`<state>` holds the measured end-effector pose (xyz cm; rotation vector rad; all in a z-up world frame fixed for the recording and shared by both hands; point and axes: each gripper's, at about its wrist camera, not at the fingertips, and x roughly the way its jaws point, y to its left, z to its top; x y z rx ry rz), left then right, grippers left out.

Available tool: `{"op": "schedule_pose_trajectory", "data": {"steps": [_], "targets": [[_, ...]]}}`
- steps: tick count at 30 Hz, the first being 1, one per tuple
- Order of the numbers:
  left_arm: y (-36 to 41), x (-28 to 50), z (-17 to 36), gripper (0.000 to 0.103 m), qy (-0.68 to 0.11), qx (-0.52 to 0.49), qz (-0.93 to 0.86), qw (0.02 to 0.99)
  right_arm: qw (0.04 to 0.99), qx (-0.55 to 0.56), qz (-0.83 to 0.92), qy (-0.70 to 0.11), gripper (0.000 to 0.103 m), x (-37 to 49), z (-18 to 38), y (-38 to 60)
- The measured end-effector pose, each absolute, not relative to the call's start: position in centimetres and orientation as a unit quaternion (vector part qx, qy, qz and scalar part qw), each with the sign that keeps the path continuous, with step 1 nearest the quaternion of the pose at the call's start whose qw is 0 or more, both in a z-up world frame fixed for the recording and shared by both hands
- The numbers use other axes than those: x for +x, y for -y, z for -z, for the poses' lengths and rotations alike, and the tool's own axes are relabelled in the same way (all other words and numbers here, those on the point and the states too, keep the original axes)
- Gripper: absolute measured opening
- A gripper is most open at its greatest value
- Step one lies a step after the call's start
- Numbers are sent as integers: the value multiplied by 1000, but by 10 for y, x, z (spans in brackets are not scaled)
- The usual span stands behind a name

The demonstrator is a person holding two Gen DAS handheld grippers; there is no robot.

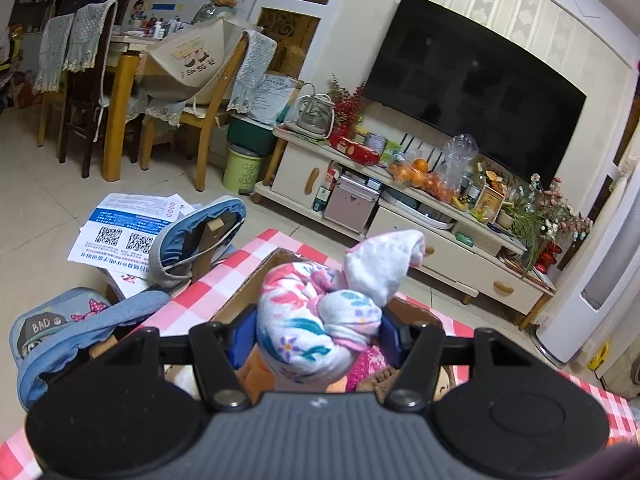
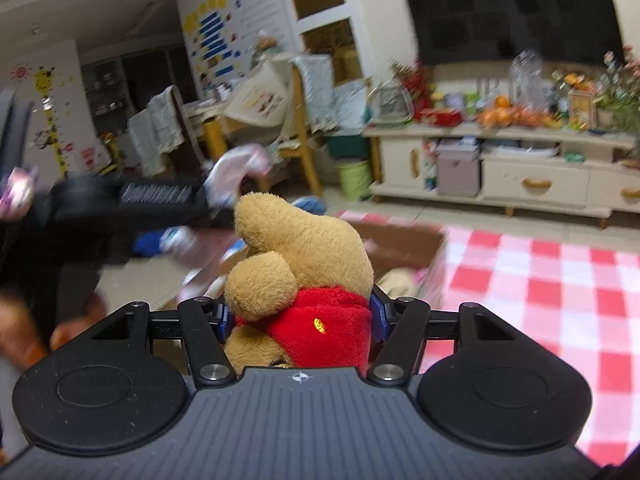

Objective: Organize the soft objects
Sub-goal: 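Carry the brown plush and floral bundle up and over the cardboard box, then open both tools to release the plush and bundle into the box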

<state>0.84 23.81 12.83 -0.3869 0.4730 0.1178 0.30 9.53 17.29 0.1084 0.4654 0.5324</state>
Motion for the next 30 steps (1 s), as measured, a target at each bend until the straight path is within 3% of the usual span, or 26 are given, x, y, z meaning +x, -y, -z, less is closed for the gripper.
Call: {"op": "schedule_pose_trajectory", "data": {"steps": [15,17,18,19,21,26,30], "targets": [[-221,18,-126,62,-256,-125,-18,958,895,27,-346,-280,79,-26,-151,-118],[-218,21,-123,62,-264,-114,-16,958,894,27,-347,-282,93,-29,-151,-116],[-216,22,-122,65,-266,-107,-17,958,897,27,-341,-278,99,-32,-152,-114],[-214,22,-122,67,-268,-101,-19,958,901,25,-337,-273,99,-36,-154,-112],[-210,23,-122,82,-267,-90,-24,959,904,23,-334,-267,99,-35,-157,-108],[-201,20,-125,97,-255,-65,-32,964,917,42,-306,-253,100,-49,-165,-94],[-191,15,-129,102,-240,-41,-37,969,931,38,-269,-244,101,-58,-168,-85]]}}
